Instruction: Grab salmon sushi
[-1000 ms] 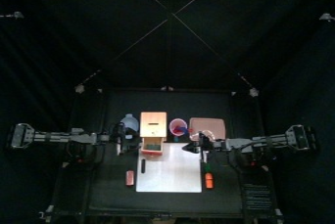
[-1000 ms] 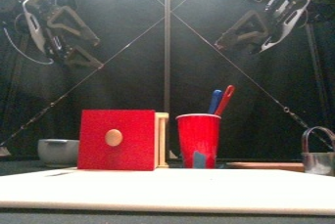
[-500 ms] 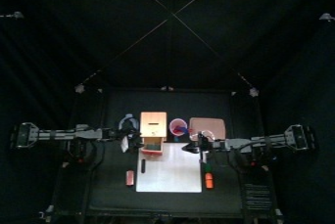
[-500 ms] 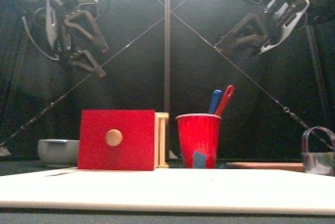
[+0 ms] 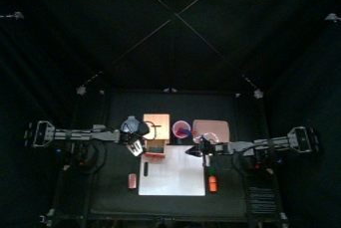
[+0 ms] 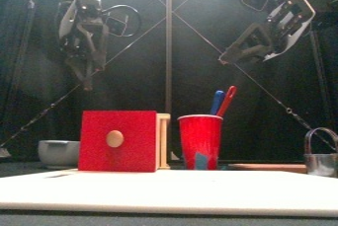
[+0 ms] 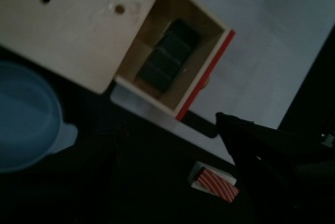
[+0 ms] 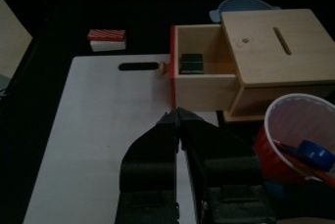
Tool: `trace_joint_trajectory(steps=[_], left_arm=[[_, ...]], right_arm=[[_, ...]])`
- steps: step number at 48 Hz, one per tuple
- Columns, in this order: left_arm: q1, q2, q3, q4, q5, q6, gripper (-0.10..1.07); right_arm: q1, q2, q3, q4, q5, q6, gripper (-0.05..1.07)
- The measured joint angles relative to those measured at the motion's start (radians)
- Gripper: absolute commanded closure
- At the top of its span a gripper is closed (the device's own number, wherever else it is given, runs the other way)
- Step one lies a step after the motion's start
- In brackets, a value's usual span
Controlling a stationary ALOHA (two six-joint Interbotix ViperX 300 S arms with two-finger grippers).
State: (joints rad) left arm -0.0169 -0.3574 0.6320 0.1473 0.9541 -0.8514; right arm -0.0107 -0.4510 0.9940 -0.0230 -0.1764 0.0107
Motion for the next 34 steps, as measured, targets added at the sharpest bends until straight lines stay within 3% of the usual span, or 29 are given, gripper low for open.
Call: trace_joint_trajectory(steps=[11, 22, 29, 34], left_arm=[[-0.129, 0.011, 0.061, 0.057, 0.025, -0.449, -0.04], [-0.287, 0.08, 0.1, 0.077, 0.023, -0.891, -0.05], [-0.373, 0.144, 0.097, 0.097, 0.02, -1.012, -0.05], [-0.407, 0.183, 0.092, 0.087, 0.018, -1.034, -0.05]], right_arm=[[-0.002, 0.005, 0.006, -0.005, 0.0, -0.011, 1.0], [-0.002, 0.017, 0.015, -0.046, 0.0, -0.005, 1.0], [-0.003, 0.021, 0.025, -0.066, 0.0, -0.003, 1.0], [-0.005, 0.029, 0.029, -0.071, 0.0, -0.003, 1.0]])
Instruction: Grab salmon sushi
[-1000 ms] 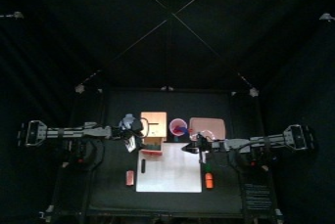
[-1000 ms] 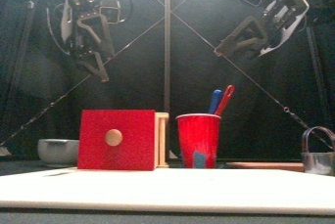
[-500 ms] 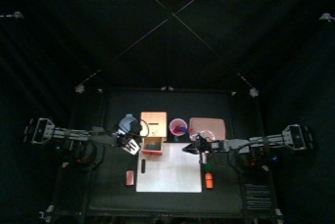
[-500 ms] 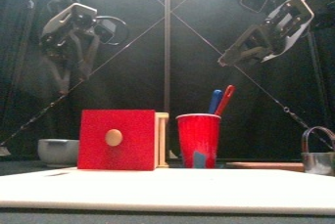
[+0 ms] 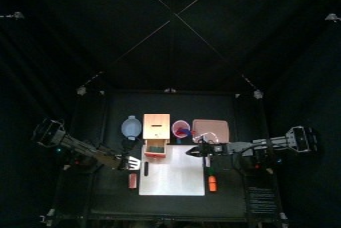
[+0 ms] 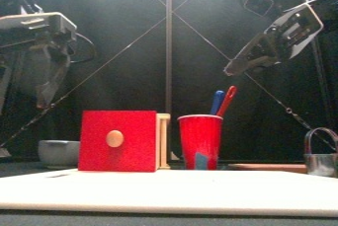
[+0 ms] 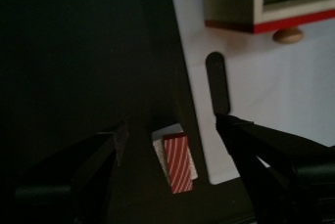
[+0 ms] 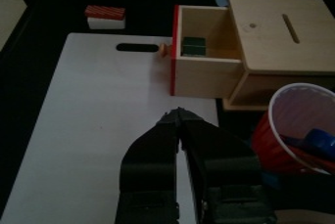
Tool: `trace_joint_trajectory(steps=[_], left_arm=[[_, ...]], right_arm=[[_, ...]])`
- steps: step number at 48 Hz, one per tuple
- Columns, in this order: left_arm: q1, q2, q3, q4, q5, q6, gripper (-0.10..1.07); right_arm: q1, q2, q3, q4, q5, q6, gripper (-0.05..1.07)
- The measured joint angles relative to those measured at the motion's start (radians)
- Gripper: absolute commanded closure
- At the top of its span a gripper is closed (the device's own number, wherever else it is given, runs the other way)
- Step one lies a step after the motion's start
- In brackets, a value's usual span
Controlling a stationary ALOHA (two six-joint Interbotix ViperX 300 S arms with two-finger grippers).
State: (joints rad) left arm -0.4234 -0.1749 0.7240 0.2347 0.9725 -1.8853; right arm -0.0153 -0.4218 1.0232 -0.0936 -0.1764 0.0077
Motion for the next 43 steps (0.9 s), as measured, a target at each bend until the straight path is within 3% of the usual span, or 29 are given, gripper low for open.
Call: trace_joint_trajectory(steps=[12, 25, 43], left_arm=[[-0.051, 0.109, -0.049, -0.109, -0.023, -0.011, -0.05], [-0.067, 0.213, -0.074, -0.147, -0.114, -0.028, -0.04], [-0.071, 0.23, -0.063, -0.186, -0.117, -0.054, 0.04]], right_arm=[[-0.005, 0.005, 0.002, 0.0, 0.0, 0.0, 1.0], [-0.003, 0.005, 0.002, -0.002, 0.0, 0.0, 1.0], [0.0, 0.006, 0.008, -0.002, 0.0, 0.0, 1.0]])
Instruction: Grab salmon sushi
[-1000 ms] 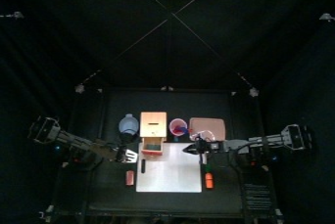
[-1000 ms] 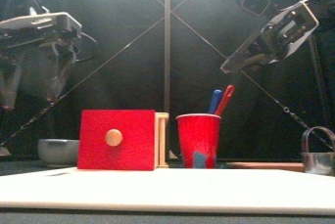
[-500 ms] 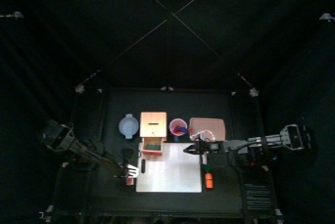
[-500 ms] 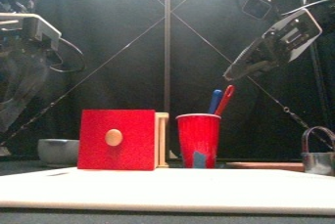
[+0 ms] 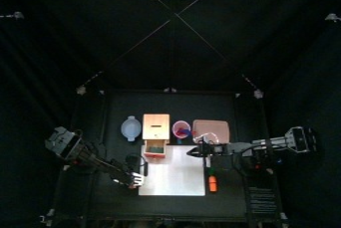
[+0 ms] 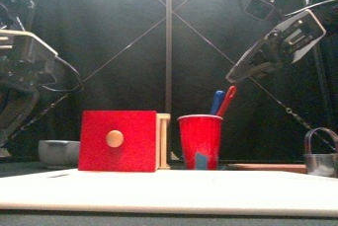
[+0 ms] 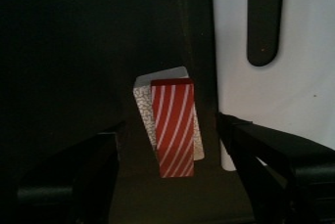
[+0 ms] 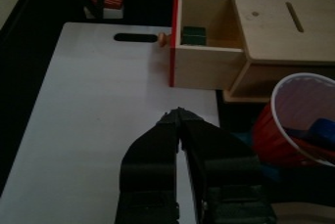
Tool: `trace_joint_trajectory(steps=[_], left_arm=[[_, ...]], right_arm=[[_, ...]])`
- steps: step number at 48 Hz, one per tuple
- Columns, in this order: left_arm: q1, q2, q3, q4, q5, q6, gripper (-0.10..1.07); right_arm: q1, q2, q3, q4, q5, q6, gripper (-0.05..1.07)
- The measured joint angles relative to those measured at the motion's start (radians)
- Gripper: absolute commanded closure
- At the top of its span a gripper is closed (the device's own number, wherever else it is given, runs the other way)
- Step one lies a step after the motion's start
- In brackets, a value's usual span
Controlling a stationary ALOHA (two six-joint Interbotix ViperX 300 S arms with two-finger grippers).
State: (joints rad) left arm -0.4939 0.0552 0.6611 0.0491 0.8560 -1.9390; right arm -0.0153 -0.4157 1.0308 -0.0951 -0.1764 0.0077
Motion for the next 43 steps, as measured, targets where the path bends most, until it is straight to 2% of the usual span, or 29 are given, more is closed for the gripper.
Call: trace_joint_trajectory(steps=[14, 25, 36, 43], left_arm=[[0.0, 0.009, 0.015, 0.005, -0.021, -0.02, 0.25], [0.002, -0.011, 0.02, 0.034, -0.028, 0.008, 0.27], [0.026, -0.183, 0.037, 0.186, 0.015, 0.074, 0.28], [0.086, -0.302, 0.069, 0.273, 0.058, 0.192, 0.28]], right_arm=[[0.0, -0.002, 0.006, 0.003, -0.002, 0.002, 1.0], [0.002, -0.002, 0.009, 0.005, -0.002, 0.002, 1.0], [0.002, -0.002, 0.009, 0.003, 0.0, 0.003, 1.0], [0.002, -0.002, 0.009, 0.011, 0.0, 0.003, 1.0]])
